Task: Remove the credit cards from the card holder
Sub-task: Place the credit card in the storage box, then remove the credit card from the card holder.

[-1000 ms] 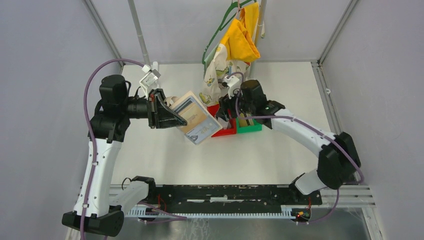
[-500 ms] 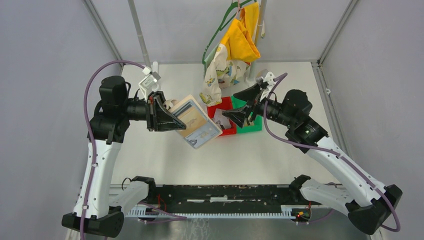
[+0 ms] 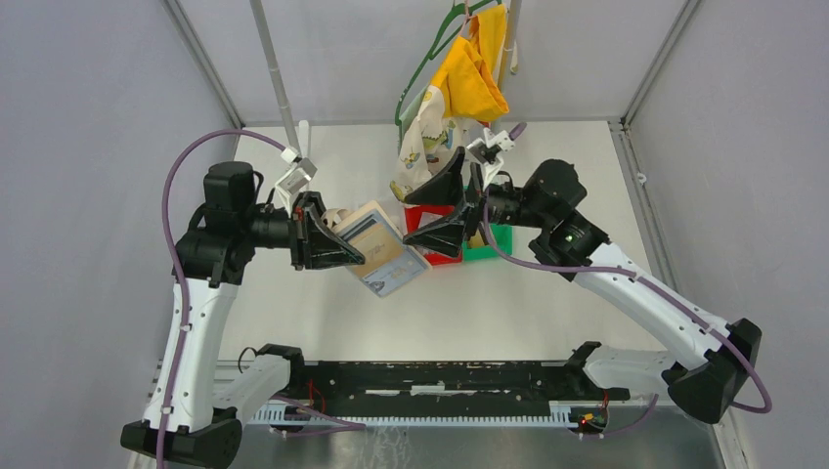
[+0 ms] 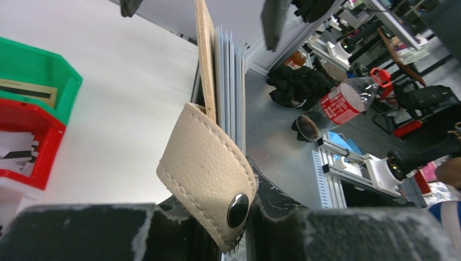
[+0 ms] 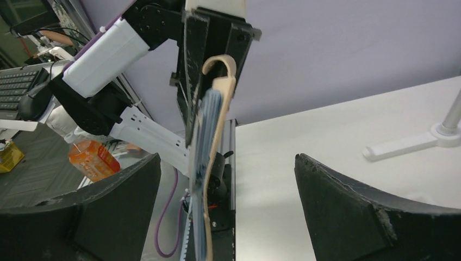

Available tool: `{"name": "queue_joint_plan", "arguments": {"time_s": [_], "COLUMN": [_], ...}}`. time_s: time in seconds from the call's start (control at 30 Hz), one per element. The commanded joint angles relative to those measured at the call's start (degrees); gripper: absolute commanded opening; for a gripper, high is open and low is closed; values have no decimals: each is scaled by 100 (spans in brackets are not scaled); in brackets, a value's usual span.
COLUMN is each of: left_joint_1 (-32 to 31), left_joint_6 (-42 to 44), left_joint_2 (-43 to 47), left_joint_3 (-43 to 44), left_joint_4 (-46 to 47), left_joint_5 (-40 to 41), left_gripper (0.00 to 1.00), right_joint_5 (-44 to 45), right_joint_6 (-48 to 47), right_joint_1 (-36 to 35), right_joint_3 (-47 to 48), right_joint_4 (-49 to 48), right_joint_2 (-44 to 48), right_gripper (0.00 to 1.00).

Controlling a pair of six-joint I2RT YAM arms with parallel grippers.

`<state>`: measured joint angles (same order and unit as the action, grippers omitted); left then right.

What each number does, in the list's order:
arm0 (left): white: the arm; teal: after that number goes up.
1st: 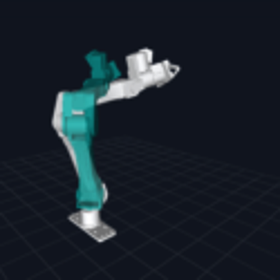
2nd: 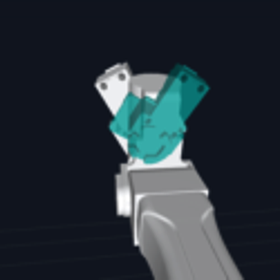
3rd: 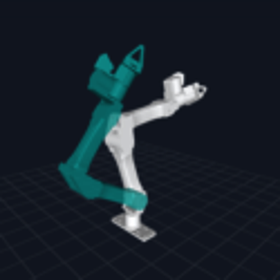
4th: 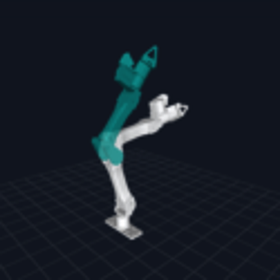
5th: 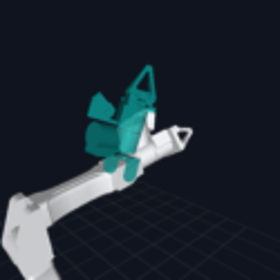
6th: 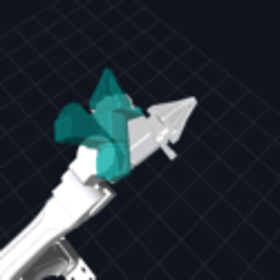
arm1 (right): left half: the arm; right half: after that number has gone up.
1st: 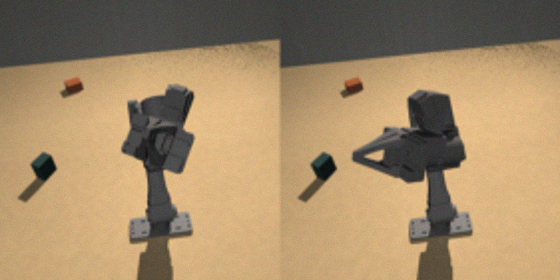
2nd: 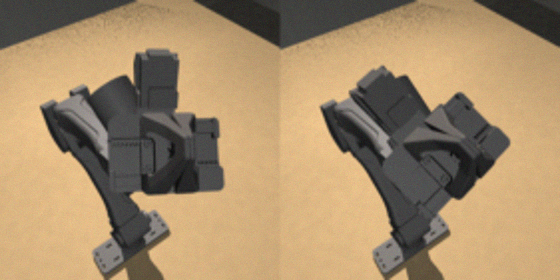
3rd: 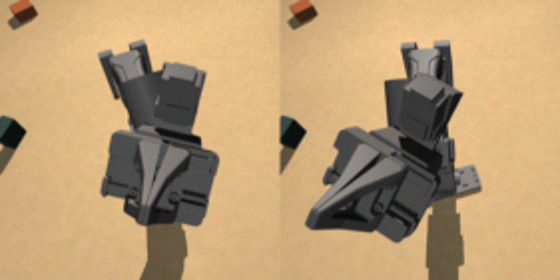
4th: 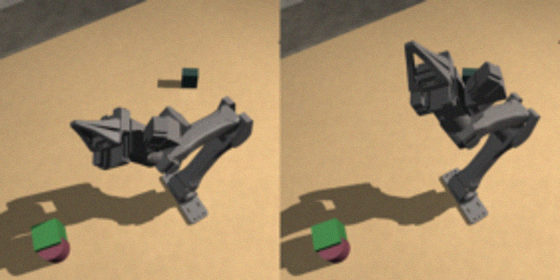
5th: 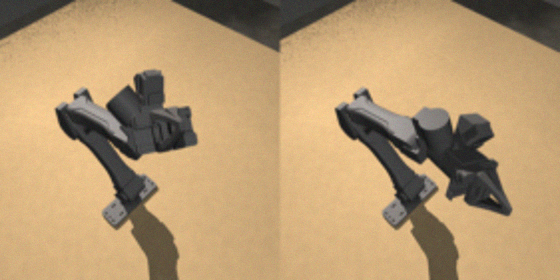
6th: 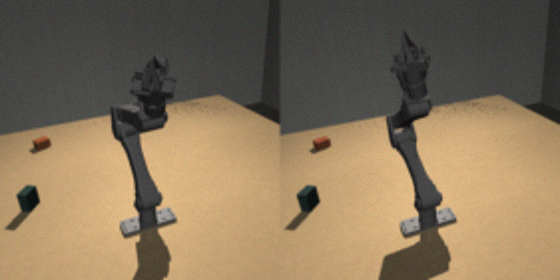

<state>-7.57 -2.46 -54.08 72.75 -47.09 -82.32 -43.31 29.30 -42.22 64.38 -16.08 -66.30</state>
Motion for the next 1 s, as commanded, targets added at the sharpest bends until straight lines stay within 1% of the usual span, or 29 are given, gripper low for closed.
{"name": "queue_joint_plan", "arguments": {"time_s": [0.0,0.1,0.2,0.27,0.3,0.37,0.43,0.5,0.53,0.6,0.67,0.7,0.83,0.9,0.93,0.97], "left_joint_1": [-17,-25,-23,-34,-36,-42,-55,-51,-57,-65,-69,-71,-86,-85,-88,-91], "left_joint_6": [1731,2674,3504,3970,4127,4178,4180,4171,4151,4108,4060,4030,3916,3851,3817,3779], "left_joint_2": [-145,-410,-642,-741,-779,-805,-774,-756,-757,-784,-811,-826,-887,-912,-924,-928], "left_joint_3": [175,455,736,865,930,975,999,1013,1013,1017,1022,1023,1034,1065,1080,1089], "left_joint_4": [-1072,-2015,-3002,-3453,-3605,-3683,-3684,-3684,-3684,-3689,-3685,-3684,-3685,-3684,-3684,-3680], "left_joint_5": [225,327,385,421,431,428,416,366,326,266,196,147,-1,-56,-90,-136], "left_gripper": [2,2,2,2,2,2,2,2,2,2,2,2,2,2,2,2], "right_joint_5": [-205,-129,23,41,50,128,17,-140,-248,-491,-700,-745,-843,-838,-852,-883], "right_joint_6": [-277,-823,-1506,-1773,-1914,-2190,-2282,-2284,-2231,-2078,-1905,-1845,-1649,-1603,-1562,-1501], "right_joint_1": [-323,-582,-800,-877,-896,-934,-954,-968,-977,-979,-996,-1014,-1068,-1073,-1078,-1078], "right_joint_3": [747,1229,1748,1929,2052,2269,2303,2289,2289,2328,2396,2439,2564,2524,2506,2466], "right_joint_4": [332,1077,2145,2493,2705,3102,3189,3203,3212,3215,3206,3197,3167,3136,3112,3048], "right_joint_2": [-310,-630,-949,-1116,-1186,-1308,-1327,-1324,-1350,-1414,-1533,-1577,-1728,-1741,-1732,-1729], "right_gripper": [98,98,98,98,98,98,98,90,85,69,60,58,59,57,54,49]}}
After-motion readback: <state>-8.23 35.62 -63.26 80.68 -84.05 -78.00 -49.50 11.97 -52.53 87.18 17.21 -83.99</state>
